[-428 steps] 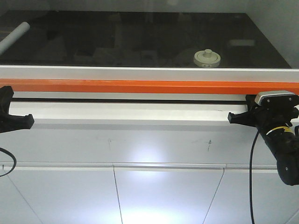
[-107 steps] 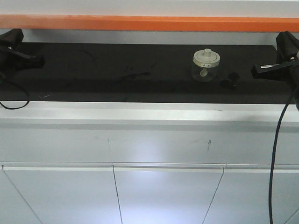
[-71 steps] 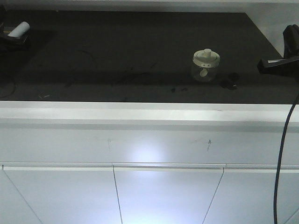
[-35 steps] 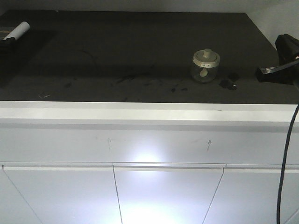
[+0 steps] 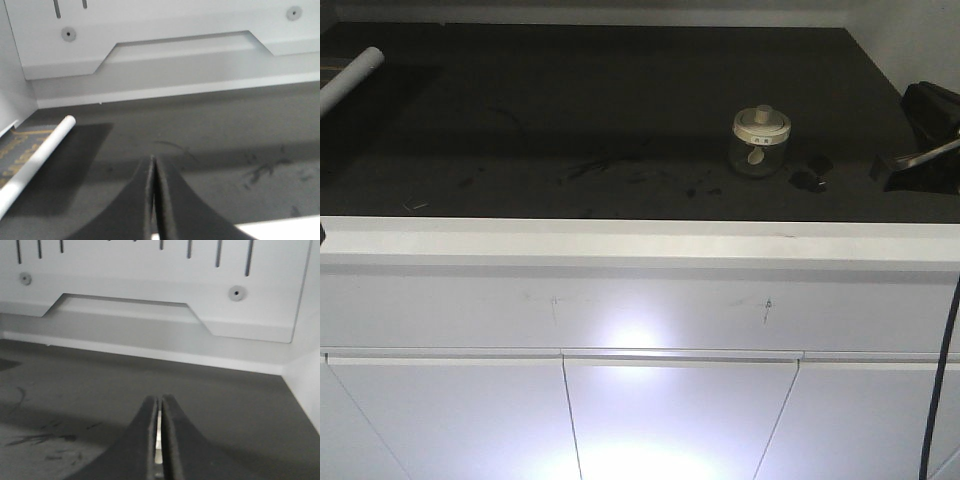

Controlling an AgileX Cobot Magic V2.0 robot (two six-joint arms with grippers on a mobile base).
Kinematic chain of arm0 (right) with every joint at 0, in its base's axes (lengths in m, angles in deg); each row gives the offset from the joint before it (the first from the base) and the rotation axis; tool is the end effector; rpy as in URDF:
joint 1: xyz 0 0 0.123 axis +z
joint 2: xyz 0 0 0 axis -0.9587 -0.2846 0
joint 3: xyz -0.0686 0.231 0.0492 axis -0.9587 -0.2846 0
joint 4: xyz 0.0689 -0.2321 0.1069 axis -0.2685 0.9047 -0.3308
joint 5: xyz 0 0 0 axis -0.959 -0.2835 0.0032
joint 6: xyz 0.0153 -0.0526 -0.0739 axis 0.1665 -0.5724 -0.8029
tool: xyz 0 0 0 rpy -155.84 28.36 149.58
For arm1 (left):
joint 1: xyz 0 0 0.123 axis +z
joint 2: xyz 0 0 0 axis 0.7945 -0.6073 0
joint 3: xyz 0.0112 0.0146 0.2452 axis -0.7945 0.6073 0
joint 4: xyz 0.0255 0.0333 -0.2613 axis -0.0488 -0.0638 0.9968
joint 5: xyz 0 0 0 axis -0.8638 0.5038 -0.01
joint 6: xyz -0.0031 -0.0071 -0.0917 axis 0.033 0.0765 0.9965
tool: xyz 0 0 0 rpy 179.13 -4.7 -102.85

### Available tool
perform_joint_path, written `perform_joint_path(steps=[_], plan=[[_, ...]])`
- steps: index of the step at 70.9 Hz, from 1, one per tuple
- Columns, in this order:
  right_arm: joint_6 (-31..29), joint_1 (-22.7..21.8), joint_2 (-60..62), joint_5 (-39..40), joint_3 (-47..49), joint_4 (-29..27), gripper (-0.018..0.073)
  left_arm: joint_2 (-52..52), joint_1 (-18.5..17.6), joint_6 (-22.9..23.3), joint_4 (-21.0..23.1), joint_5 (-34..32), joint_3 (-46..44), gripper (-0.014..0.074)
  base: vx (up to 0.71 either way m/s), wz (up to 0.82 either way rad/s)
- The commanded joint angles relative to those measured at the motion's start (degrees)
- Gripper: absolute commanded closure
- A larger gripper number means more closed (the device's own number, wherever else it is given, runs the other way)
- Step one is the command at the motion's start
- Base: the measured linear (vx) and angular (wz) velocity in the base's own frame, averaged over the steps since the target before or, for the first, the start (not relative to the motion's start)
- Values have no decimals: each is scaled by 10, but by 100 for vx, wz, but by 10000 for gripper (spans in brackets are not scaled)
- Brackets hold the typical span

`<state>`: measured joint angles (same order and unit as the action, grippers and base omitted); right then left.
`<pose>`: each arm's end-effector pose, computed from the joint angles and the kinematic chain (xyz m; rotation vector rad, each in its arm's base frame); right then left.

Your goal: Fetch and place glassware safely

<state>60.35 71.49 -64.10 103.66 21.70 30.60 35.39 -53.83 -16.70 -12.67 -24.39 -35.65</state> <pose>0.2791 0.0145 0.2833 -0.2350 1.4835 0.1213 0.2256 -0.0072 0.2893 0.0993 1.5563 0.0274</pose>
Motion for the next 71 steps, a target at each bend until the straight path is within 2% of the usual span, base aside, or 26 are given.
perform_joint_path(steps=[1,18,54,61,71], plan=[[37,-2,12,18,14,24,560,35,-3,4,5,-52,25,603,0,0],[49,37,17,-1,14,68,560,79,-3,4,6,-51,83,603,0,0],[49,40,0,-18,14,69,558,79,-3,4,6,-44,87,603,0,0],[50,40,-26,-6,15,65,539,79,-3,4,6,-44,87,603,0,0],[48,40,-73,34,16,52,447,79,-3,4,6,-44,87,603,0,0]])
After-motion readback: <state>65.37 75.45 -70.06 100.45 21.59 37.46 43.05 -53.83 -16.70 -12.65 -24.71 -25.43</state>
